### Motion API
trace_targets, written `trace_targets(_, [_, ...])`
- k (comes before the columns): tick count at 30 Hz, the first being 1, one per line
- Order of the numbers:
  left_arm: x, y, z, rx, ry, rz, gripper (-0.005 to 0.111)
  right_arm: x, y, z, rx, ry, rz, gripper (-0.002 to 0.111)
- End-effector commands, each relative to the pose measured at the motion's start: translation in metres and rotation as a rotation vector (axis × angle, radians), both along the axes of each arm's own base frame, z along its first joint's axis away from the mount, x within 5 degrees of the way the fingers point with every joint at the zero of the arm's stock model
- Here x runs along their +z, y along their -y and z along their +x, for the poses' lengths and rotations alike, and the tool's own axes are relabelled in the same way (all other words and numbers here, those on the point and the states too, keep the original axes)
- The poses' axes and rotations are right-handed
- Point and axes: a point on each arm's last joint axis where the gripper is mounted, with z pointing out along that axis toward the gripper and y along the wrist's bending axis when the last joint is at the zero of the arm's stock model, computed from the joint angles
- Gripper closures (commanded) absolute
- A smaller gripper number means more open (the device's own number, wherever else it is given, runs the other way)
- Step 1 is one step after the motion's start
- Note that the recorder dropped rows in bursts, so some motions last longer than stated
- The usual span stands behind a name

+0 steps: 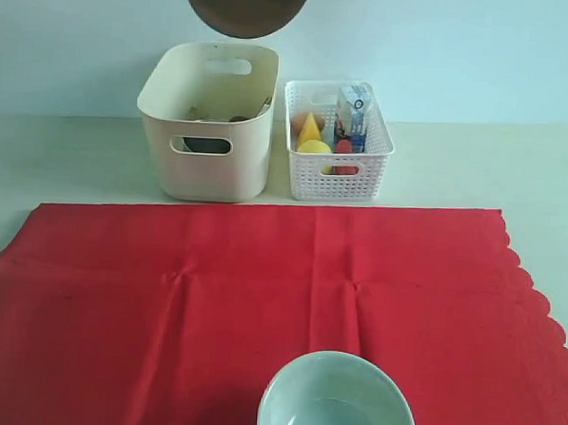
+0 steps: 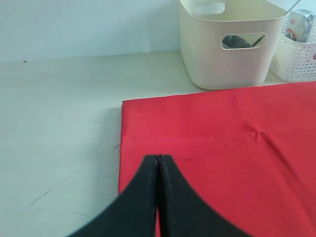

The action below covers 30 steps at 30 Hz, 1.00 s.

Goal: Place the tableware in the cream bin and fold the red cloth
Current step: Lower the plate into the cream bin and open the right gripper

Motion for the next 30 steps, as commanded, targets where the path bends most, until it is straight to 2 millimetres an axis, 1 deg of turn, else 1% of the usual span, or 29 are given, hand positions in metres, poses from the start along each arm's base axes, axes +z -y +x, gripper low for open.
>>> trace_targets(1, [0.0,0.0,0.0,0.004,0.007,-0.004,0.107,-0.012,0.02,0.016,-0.099,0.017,0.058,0.108])
trace_targets(4, [0.0,0.0,0.0,0.004,0.007,-0.004,0.107,-0.028,0.019,0.027,-0.126,-0.003,0.086,0.108])
trace_targets(9, [0.0,0.0,0.0,0.004,0.007,-0.004,0.107,-0.064,0.013,0.045,-0.172,-0.065,0.176,0.108])
trace_targets(12, [0.0,0.0,0.0,0.004,0.007,-0.004,0.107,-0.086,0.009,0.054,-0.169,-0.085,0.211,0.108])
trace_targets(16, [0.0,0.0,0.0,0.004,0.007,-0.004,0.107,-0.108,0.002,0.062,-0.153,-0.12,0.303,0.108])
trace_targets(20, [0.0,0.0,0.0,0.004,0.007,-0.004,0.107,-0.129,-0.003,0.067,-0.112,-0.13,0.319,0.108])
trace_targets(23, [0.0,0.0,0.0,0.004,0.007,-0.004,0.107,-0.147,-0.005,0.07,-0.113,-0.168,0.343,0.108])
trace_targets(25, [0.0,0.0,0.0,0.004,0.007,-0.004,0.107,-0.156,-0.007,0.071,-0.104,-0.192,0.348,0.108])
trace_targets(27, [0.0,0.0,0.0,0.004,0.007,-0.004,0.107,-0.16,-0.008,0.071,-0.095,-0.202,0.345,0.108])
trace_targets(29, [0.0,0.0,0.0,0.004,0.007,-0.004,0.107,-0.16,-0.009,0.07,-0.081,-0.207,0.344,0.107])
trace_targets(30, [0.0,0.0,0.0,0.004,0.007,-0.004,0.107,-0.16,-0.009,0.069,-0.074,-0.209,0.342,0.105])
